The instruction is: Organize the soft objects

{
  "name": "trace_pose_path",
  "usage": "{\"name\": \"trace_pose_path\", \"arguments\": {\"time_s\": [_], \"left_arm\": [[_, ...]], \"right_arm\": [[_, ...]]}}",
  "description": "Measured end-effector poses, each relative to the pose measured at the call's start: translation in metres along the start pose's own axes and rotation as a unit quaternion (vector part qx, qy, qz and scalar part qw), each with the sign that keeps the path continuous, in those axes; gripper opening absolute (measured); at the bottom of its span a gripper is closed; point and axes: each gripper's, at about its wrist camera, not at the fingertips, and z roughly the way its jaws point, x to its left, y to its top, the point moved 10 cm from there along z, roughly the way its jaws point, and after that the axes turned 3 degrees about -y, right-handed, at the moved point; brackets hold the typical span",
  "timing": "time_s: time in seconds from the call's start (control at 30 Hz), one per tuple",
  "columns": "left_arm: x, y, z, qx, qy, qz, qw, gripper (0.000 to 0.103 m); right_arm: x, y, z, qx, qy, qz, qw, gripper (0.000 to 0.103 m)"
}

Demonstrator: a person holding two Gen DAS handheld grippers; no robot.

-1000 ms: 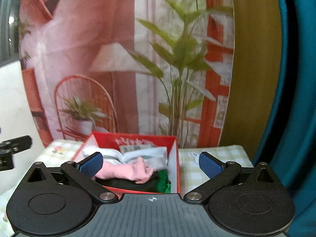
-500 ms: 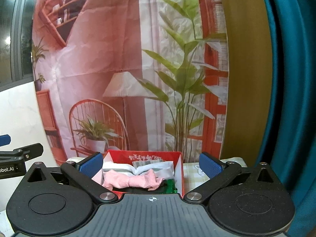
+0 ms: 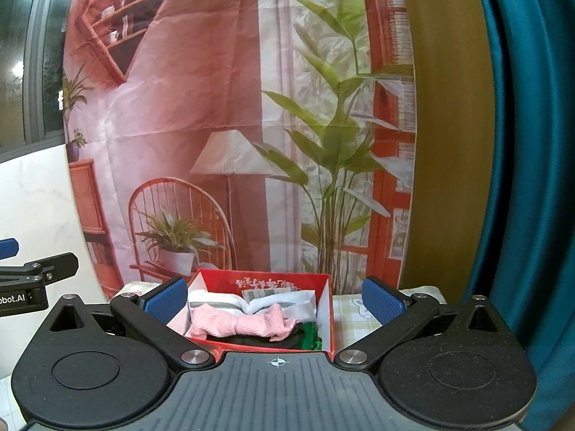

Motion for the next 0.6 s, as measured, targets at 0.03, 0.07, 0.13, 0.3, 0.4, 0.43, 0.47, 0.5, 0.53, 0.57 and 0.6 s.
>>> {"name": "trace_pose_path", "arguments": {"time_s": [0.03,0.07,0.13,0.3,0.4,0.43,0.47,0.5,0.53,0.57,0.6], "left_arm": [[0.0007,0.0000,-0.0006,0.000,0.001,0.000,1.0000,0.103],[0.0008,-0.0002,-0.0010,-0.001,0.002,-0.001,1.0000,0.103],[0.0017,0.0006,-0.0008,0.000,0.002,-0.001,1.0000,0.103],[0.0020,0.0014,0.0006,0.002,0.003,-0.001,1.0000,0.103],[0.0022,0.0014,0.0007,0.002,0.003,-0.001,1.0000,0.103],[0.0022,0.0013,0.0007,0.002,0.003,-0.001,1.0000,0.103],[0.0021,0.0012,0.0005,0.002,0.002,-0.002,1.0000,0.103],[0.0020,0.0011,0.0003,0.002,0.002,-0.003,1.0000,0.103],[0.0019,0.0009,0.0001,0.002,0.001,-0.003,1.0000,0.103],[0.0019,0.0007,0.0000,0.002,0.000,-0.004,1.0000,0.103],[0.0024,0.0007,0.0001,0.002,-0.001,-0.005,1.0000,0.103]], "right_arm": [[-0.0001,0.0001,0.0001,0.000,0.000,0.000,1.000,0.103],[0.0001,-0.0002,-0.0004,0.000,0.000,-0.001,1.000,0.103],[0.0002,-0.0002,-0.0010,0.000,0.000,0.000,1.000,0.103],[0.0004,-0.0014,-0.0007,0.000,0.000,0.001,1.000,0.103],[0.0005,-0.0020,-0.0009,0.002,0.001,0.001,1.000,0.103],[0.0001,-0.0031,-0.0011,0.002,0.002,0.001,1.000,0.103],[0.0004,-0.0037,-0.0009,0.003,0.002,0.001,1.000,0.103],[0.0005,-0.0042,-0.0016,0.003,0.002,0.001,1.000,0.103],[0.0006,-0.0041,-0.0017,0.003,0.002,0.001,1.000,0.103],[0.0006,-0.0033,-0.0008,0.003,0.001,0.001,1.000,0.103],[0.0005,-0.0031,-0.0008,0.002,0.001,0.001,1.000,0.103]]}}
